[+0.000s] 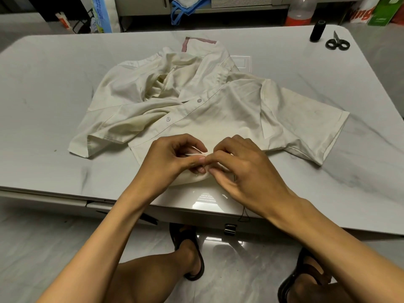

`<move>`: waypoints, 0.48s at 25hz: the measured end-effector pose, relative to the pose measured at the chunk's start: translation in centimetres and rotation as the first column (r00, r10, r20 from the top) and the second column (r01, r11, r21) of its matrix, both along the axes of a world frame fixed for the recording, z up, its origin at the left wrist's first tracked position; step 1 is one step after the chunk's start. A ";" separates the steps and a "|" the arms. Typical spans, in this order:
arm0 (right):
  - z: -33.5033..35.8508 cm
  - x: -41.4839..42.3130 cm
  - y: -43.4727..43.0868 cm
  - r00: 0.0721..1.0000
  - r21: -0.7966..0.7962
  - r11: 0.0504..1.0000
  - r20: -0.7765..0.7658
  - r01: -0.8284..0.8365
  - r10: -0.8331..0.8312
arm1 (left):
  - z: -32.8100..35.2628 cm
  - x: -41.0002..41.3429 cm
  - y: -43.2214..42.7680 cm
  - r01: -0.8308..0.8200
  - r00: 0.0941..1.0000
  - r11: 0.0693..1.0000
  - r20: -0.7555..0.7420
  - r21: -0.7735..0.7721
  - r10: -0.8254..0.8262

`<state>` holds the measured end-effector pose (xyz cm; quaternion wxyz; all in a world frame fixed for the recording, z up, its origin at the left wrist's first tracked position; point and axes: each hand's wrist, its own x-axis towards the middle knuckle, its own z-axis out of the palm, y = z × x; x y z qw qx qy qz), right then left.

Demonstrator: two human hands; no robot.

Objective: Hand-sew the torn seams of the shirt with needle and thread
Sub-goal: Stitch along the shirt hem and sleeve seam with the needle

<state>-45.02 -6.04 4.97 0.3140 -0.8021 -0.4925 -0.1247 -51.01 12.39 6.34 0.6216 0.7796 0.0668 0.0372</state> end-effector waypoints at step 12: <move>0.4 0.3 0.6 0.982 0.174 0.981 -0.180 0.083 -0.051 | 0.4 0.1 -0.1 0.035 0.999 0.995 -0.038 -0.091 -0.039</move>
